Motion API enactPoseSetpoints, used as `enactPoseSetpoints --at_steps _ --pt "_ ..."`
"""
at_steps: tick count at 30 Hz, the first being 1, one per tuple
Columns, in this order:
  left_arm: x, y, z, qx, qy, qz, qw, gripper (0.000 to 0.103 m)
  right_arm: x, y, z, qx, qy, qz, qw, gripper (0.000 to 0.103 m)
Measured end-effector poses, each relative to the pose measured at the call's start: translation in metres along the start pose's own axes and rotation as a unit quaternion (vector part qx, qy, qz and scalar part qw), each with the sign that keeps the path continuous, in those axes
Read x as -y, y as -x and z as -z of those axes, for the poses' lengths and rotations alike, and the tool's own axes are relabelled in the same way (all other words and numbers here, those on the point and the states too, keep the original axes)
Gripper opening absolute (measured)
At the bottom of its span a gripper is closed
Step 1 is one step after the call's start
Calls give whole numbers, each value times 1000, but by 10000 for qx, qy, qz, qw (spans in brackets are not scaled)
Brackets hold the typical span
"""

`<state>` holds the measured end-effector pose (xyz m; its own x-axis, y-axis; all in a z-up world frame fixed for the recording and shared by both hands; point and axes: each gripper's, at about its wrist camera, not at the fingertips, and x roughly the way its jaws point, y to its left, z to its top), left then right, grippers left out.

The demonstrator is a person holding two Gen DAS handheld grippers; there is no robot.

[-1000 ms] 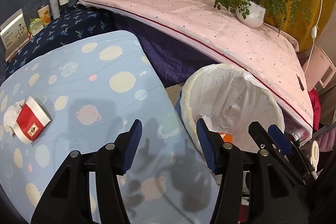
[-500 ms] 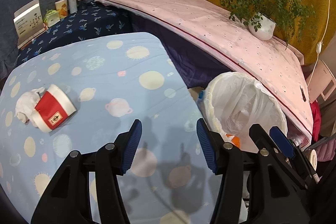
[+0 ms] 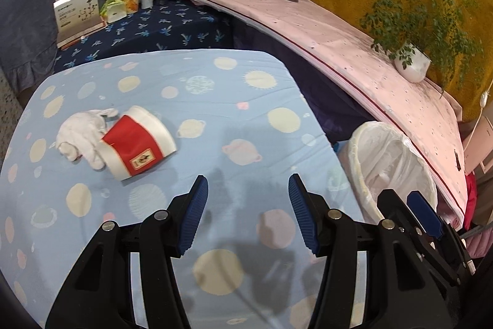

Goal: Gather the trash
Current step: 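Move both open tools from the bin back over the glove and cup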

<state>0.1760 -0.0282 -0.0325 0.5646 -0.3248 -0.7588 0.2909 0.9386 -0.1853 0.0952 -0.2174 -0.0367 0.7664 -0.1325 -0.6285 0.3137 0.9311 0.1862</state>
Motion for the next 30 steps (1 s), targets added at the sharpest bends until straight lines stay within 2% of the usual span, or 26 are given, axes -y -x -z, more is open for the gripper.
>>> enactPoseSetpoints --at_steps 5,25,30 --pt "-24 5 1 32 178 -107 9998 52 -21 -2 3 -74 152 -120 9998 63" --pt "-129 17 8 103 818 -544 9951 52 -124 -20 20 -421 871 -531 9939 64" --pt "-160 16 8 135 960 -708 9928 59 -150 -29 24 -544 986 -668 9914 64"
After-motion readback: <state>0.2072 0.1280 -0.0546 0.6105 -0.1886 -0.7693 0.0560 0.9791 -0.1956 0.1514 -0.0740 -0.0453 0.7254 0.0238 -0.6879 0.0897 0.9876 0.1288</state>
